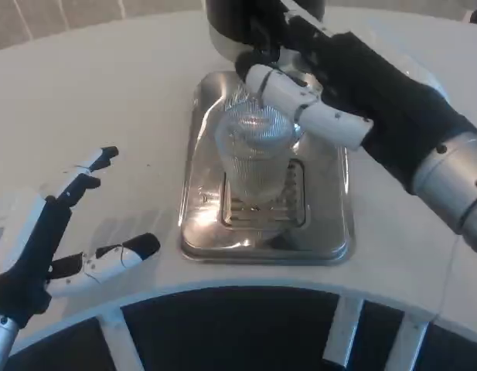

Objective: Grasp the cup under the faucet to collect the drink, then remove the cup.

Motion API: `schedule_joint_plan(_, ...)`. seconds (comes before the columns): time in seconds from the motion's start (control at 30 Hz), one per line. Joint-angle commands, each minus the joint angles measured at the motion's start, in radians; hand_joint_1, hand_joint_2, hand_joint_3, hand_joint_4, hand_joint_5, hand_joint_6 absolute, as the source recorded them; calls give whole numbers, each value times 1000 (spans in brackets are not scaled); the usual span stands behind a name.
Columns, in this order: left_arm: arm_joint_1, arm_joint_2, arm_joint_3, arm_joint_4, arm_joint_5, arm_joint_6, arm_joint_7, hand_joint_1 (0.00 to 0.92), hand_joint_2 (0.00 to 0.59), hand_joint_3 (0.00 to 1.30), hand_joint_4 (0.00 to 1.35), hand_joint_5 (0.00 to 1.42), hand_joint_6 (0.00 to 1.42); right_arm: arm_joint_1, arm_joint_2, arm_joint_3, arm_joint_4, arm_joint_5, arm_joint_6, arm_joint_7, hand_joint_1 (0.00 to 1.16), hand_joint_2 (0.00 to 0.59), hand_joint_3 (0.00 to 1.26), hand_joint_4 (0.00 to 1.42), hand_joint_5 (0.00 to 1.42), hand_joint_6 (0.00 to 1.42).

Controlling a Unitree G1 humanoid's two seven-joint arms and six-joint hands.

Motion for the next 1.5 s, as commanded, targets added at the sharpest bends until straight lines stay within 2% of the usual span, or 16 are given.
schedule_joint_plan(0.03, 28, 13, 18, -17, -10, 2, -22, 118, 48, 181, 176, 274, 274, -19, -23, 11, 8, 58, 20, -36, 278, 451, 0, 0, 0, 0)
schedule_joint_plan(0.4, 53, 8, 31, -38, -15, 8, -44, 112, 53, 182, 181, 274, 274, -26, -81, 34, 5, 177, 52, -75, 243, 442, 0, 0, 0, 0)
schedule_joint_plan(0.57, 63, 9, 38, -42, -19, 5, -54, 109, 54, 182, 181, 274, 274, -33, -119, 65, -6, 211, 60, -90, 199, 457, 0, 0, 0, 0)
schedule_joint_plan(0.6, 65, 10, 40, -43, -21, 5, -57, 109, 55, 182, 181, 274, 274, -37, -133, 83, -8, 211, 55, -91, 194, 458, 0, 0, 0, 0)
schedule_joint_plan(0.7, 68, 11, 44, -46, -26, 5, -64, 108, 55, 182, 181, 274, 274, -54, -174, 141, -11, 202, 33, -89, 170, 463, 0, 0, 0, 0)
schedule_joint_plan(0.87, 75, 14, 51, -49, -34, 5, -73, 108, 55, 182, 181, 274, 274, -79, -214, 209, -12, 190, 16, -103, 159, 463, 0, 0, 0, 0)
schedule_joint_plan(0.97, 79, 17, 53, -48, -40, 4, -78, 108, 55, 182, 181, 274, 274, -100, -255, 271, -15, 151, -24, -102, 156, 463, 0, 0, 0, 0)
schedule_joint_plan(1.1, 81, 17, 56, -45, -45, 5, -82, 108, 55, 182, 181, 274, 274, -114, -288, 334, -13, 94, -73, -94, 153, 462, 0, 0, 0, 0)
schedule_joint_plan(1.27, 79, 16, 56, -41, -50, 5, -87, 105, 56, 182, 181, 274, 274, -119, -306, 371, -8, 43, -120, -77, 142, 467, 0, 0, 0, 0)
schedule_joint_plan(1.5, 74, 14, 54, -34, -53, 7, -92, 95, 55, 182, 189, 274, 274, -107, -305, 370, -8, 13, -145, -57, 133, 475, 0, 0, 0, 0)
